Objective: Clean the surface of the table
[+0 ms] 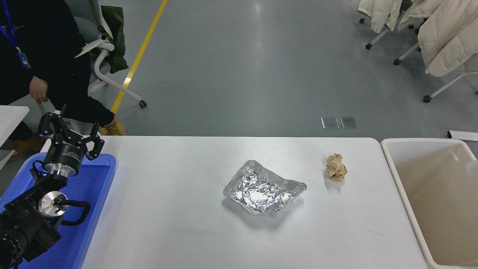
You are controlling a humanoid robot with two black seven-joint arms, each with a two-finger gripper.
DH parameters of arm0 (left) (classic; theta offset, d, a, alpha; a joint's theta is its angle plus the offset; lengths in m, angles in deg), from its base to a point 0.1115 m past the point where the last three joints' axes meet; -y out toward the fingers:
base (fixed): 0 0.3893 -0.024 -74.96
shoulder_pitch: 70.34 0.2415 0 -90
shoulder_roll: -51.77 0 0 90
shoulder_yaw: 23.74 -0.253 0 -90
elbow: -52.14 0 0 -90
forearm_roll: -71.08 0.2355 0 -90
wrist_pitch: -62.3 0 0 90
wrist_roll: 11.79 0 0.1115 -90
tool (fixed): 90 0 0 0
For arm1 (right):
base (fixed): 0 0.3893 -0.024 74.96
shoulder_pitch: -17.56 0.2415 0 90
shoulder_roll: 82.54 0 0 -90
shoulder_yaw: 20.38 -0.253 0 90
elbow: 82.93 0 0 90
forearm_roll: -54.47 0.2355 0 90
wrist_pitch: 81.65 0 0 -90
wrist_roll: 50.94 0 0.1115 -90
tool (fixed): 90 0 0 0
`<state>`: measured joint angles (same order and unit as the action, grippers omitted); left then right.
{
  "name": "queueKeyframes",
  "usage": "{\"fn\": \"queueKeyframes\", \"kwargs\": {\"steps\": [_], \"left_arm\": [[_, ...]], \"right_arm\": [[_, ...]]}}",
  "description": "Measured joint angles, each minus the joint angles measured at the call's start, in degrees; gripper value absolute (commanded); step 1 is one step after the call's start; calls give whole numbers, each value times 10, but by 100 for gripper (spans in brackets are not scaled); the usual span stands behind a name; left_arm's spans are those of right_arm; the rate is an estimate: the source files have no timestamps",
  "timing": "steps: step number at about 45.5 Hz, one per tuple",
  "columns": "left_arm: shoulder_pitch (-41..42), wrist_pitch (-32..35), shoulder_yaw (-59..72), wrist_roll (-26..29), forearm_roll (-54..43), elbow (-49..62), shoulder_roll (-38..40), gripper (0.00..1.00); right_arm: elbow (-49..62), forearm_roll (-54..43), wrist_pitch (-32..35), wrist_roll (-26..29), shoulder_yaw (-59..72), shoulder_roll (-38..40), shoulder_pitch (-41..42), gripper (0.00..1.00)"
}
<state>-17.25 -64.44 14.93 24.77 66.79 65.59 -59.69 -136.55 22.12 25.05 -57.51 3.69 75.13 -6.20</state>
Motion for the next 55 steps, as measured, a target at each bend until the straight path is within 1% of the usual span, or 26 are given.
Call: {"fn": "queueKeyframes", "kwargs": {"steps": [1, 5, 10, 11, 14, 20, 24, 31, 32, 43, 55], "left_arm": [[0, 0, 0, 0, 0, 0, 0, 100], [0, 0, 0, 0, 0, 0, 0, 100], [0, 0, 0, 0, 0, 0, 0, 100], [0, 0, 0, 0, 0, 0, 0, 100], [0, 0, 0, 0, 0, 0, 0, 100], [0, 0, 0, 0, 0, 0, 0, 100], [0, 1, 0, 0, 0, 0, 0, 100], [0, 1, 0, 0, 0, 0, 0, 100], [0, 1, 0, 0, 0, 0, 0, 100], [0, 1, 0, 0, 0, 0, 0, 100], [0, 1, 0, 0, 0, 0, 0, 100]], "right_arm": [[18, 29, -25, 0, -1, -21, -24, 0], [41, 71, -62, 0, -3, -51, -56, 0], [75, 143, -128, -1, -6, -105, -112, 0], [85, 169, -151, 0, -6, -124, -127, 0], [97, 190, -173, -1, -8, -143, -139, 0], [141, 247, -237, -1, -22, -209, -195, 0], [176, 268, -266, -1, -42, -251, -222, 0], [261, 289, -297, -1, -87, -325, -267, 0], [288, 293, -303, -1, -97, -345, -276, 0], [392, 303, -317, 0, -124, -429, -305, 0], [441, 308, -323, 0, -135, -474, -316, 0]]}}
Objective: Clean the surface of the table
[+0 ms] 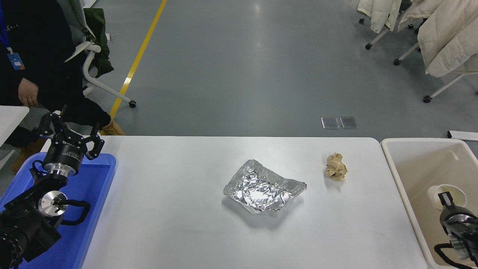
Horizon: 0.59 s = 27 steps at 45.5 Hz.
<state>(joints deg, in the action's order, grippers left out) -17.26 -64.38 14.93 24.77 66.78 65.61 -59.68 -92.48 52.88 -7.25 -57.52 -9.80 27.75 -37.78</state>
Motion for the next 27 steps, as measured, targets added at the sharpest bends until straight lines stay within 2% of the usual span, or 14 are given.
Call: {"fn": "queueKeyframes", "kwargs": {"steps": [7, 8, 11, 12, 27], "left_arm": [[0, 0, 0, 0, 0, 0, 0, 100], [0, 0, 0, 0, 0, 0, 0, 100], [0, 0, 0, 0, 0, 0, 0, 100], [0, 0, 0, 0, 0, 0, 0, 100], [0, 0, 0, 0, 0, 0, 0, 100]], "right_arm": [[10, 1, -2, 0, -2, -9, -2, 0], [11, 1, -2, 0, -3, -10, -2, 10], [14, 2, -3, 0, -4, -13, -2, 87], [14, 2, -3, 0, -4, -14, -3, 100], [26, 2, -3, 0, -12, -16, 1, 100]]}}
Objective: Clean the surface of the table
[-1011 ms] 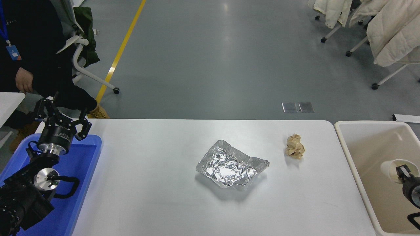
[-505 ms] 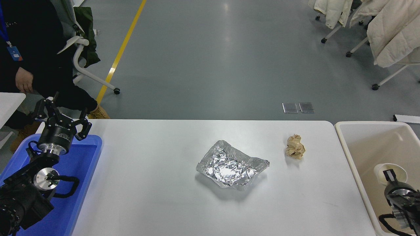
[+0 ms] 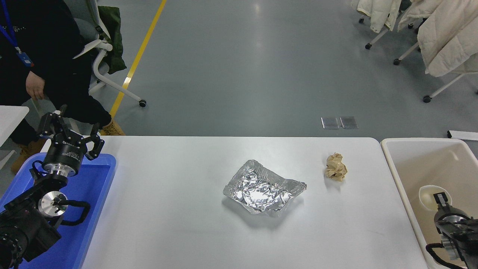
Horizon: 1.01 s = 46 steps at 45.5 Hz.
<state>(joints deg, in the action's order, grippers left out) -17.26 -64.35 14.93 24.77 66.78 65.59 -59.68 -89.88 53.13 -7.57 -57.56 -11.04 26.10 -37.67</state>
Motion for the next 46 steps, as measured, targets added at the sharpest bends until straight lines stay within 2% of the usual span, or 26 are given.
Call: {"fn": "queueKeyframes", "kwargs": {"steps": [22, 32, 36, 46], "left_arm": [[0, 0, 0, 0, 0, 0, 0, 100], [0, 0, 0, 0, 0, 0, 0, 100], [0, 0, 0, 0, 0, 0, 0, 100], [0, 0, 0, 0, 0, 0, 0, 100]], "right_arm": [[-20, -1, 12, 0, -2, 24, 5, 100], [-158, -2, 15, -3, -17, 130, 40, 100], [-242, -5, 20, -3, -51, 195, 56, 100], [-372, -19, 56, -4, -138, 296, 68, 100]]}}
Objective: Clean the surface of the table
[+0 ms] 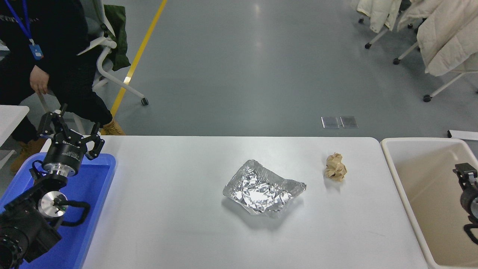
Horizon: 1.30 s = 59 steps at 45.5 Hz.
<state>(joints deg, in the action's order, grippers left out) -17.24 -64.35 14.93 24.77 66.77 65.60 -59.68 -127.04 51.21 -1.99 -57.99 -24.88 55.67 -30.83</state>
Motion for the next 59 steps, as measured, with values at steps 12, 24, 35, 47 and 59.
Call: {"fn": "queueKeyframes", "kwargs": {"steps": [12, 24, 35, 47, 59], "left_arm": [[0, 0, 0, 0, 0, 0, 0, 100], [0, 0, 0, 0, 0, 0, 0, 100], [0, 0, 0, 0, 0, 0, 0, 100], [0, 0, 0, 0, 0, 0, 0, 100], [0, 0, 0, 0, 0, 0, 0, 100]], "right_arm": [[-93, -11, 25, -1, -146, 12, -28, 100], [-121, -15, 32, -4, -286, -90, -58, 100], [-120, -17, 39, -32, -362, -174, -67, 100], [-92, -18, 53, -74, -387, -241, -79, 100], [-37, -18, 72, -110, -396, -294, -92, 100]]}}
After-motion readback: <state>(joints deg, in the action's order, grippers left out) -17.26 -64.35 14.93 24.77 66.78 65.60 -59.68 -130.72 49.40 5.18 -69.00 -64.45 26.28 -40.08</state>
